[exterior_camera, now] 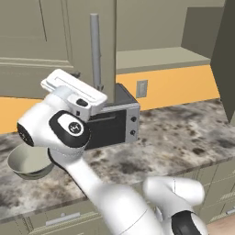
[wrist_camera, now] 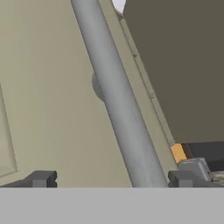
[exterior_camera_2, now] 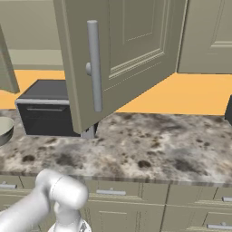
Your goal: Open the cabinet and move the ladle to the pot. Then close the cabinet.
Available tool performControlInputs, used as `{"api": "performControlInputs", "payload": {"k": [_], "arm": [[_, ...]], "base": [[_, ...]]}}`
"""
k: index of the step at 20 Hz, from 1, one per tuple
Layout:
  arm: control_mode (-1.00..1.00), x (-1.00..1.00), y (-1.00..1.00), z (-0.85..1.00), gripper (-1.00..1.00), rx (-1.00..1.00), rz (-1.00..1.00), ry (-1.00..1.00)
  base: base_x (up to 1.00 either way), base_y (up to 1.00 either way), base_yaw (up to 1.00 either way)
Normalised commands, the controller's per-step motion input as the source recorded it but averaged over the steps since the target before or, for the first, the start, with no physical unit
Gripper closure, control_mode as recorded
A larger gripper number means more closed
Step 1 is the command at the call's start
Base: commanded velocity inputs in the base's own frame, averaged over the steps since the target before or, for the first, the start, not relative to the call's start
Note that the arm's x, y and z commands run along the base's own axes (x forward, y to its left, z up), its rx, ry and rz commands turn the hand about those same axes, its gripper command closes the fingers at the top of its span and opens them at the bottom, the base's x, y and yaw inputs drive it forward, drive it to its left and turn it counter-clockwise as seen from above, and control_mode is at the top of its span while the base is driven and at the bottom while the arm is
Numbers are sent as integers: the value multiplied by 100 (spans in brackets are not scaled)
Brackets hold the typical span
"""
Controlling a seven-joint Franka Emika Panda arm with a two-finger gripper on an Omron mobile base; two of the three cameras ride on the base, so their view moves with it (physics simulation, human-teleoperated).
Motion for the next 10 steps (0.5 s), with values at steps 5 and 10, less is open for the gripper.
{"api": "performControlInputs", "payload": {"k": [5,10], "arm": [[-100,100,-5,1,-100,20,0,6],[-100,100,0,0,-100,21,2,3]], "base": [[0,0,0],[0,0,0]]}}
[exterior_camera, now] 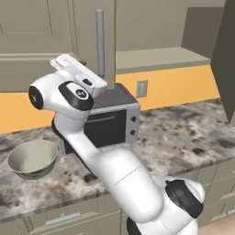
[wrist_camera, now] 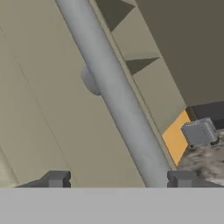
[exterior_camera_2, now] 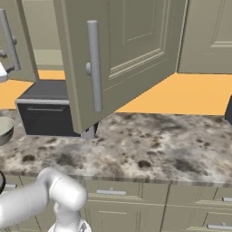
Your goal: Open the cabinet and move the ladle to the pot. Then close the cabinet.
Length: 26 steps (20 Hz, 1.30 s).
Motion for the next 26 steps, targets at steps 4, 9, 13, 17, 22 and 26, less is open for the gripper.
{"api": "performControlInputs", "payload": {"k": [4,9,13,17,22,26], "arm": [[-100,100,0,0,-100,23,5,1],[-100,100,0,-1,-100,23,8,1],[-100,97,0,0,-100,23,9,0],[-100,65,0,0,-100,22,9,0],[-100,-37,-27,13,-100,18,7,0],[-100,-100,-91,16,-100,9,1,-5]], "base": [[0,0,0],[0,0,0],[0,0,0],[0,0,0],[0,0,0],[0,0,0]]}}
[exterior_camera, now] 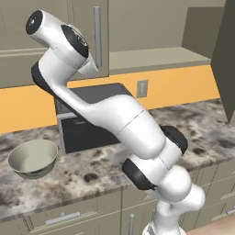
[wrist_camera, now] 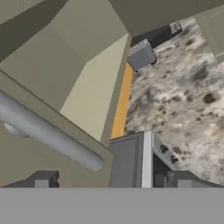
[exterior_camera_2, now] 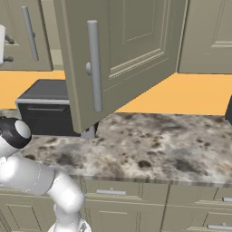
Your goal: Open the cabinet and move the ladle to the pot. Then close the cabinet.
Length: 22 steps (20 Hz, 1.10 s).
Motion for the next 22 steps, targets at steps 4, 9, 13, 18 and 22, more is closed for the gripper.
{"api": "performControlInputs", "payload": {"k": [4,9,13,18,22], "arm": [[-100,-97,-100,-25,-100,0,11,-8],[-100,-66,-100,-59,-100,1,19,-6],[-100,-74,-100,-43,-100,2,30,-13],[-100,-85,-100,-41,-100,0,45,-18],[-100,-90,-79,-19,-100,0,46,-21]], "base": [[0,0,0],[0,0,0],[0,0,0],[0,0,0],[0,0,0]]}}
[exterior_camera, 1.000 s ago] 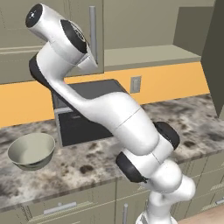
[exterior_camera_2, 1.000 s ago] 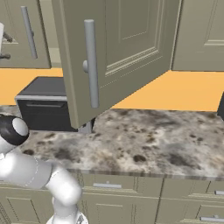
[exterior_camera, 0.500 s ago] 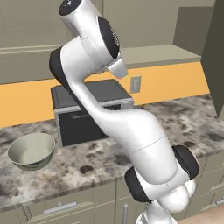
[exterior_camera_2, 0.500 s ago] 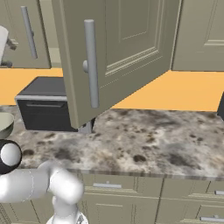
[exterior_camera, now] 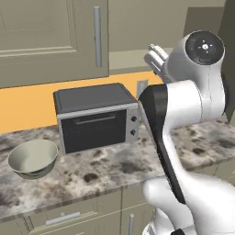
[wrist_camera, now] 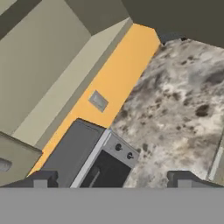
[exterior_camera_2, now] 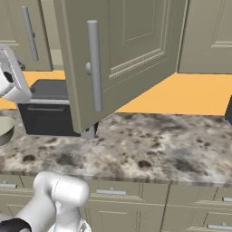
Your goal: Open the cabinet and move the ladle to the pot. Then close the cabinet.
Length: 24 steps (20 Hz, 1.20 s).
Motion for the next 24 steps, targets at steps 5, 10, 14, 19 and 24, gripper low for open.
{"api": "performControlInputs", "payload": {"k": [5,10,14,19,24], "arm": [[-100,-100,-26,5,-100,0,20,-17],[-100,-100,-14,20,-100,0,1,-9],[-100,-96,-24,20,-100,3,0,0],[-100,-80,-44,17,-100,11,2,0],[-100,-70,-55,18,-100,21,9,1]], "base": [[0,0,0],[0,0,0],[0,0,0],[0,0,0],[0,0,0]]}}
